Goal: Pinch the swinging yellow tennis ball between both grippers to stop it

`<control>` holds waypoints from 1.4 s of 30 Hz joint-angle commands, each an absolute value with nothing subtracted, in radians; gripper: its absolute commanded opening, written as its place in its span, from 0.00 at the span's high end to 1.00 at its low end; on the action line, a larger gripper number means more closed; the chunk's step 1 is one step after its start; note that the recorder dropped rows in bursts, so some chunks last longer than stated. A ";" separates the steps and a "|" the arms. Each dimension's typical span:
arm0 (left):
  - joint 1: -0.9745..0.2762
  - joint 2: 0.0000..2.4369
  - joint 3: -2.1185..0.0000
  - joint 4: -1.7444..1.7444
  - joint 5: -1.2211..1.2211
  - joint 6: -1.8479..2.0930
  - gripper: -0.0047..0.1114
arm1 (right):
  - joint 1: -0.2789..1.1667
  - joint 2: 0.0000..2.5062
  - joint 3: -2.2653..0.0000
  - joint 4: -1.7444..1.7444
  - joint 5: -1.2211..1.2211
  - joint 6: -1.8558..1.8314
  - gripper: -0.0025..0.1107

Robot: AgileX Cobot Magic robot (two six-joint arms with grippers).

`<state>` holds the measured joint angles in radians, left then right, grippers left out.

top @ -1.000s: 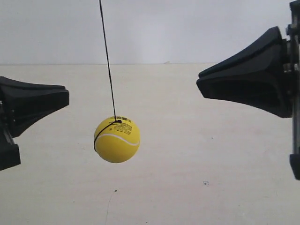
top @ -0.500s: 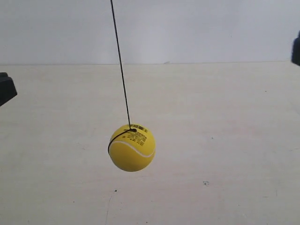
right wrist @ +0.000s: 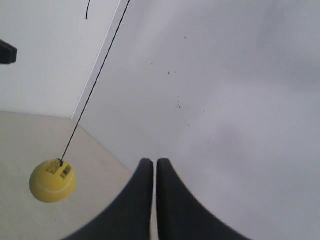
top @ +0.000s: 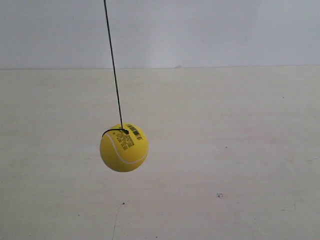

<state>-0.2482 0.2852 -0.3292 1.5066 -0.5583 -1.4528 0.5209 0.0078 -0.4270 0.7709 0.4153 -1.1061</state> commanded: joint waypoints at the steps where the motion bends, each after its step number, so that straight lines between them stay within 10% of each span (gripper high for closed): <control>1: -0.254 0.224 -0.324 1.508 -0.569 -1.496 0.92 | 0.520 0.000 -0.409 0.720 0.426 -1.096 0.98; 42: -0.254 0.166 -0.324 1.506 -0.597 -1.496 0.92 | 0.520 0.000 -0.410 0.722 0.371 -1.096 0.98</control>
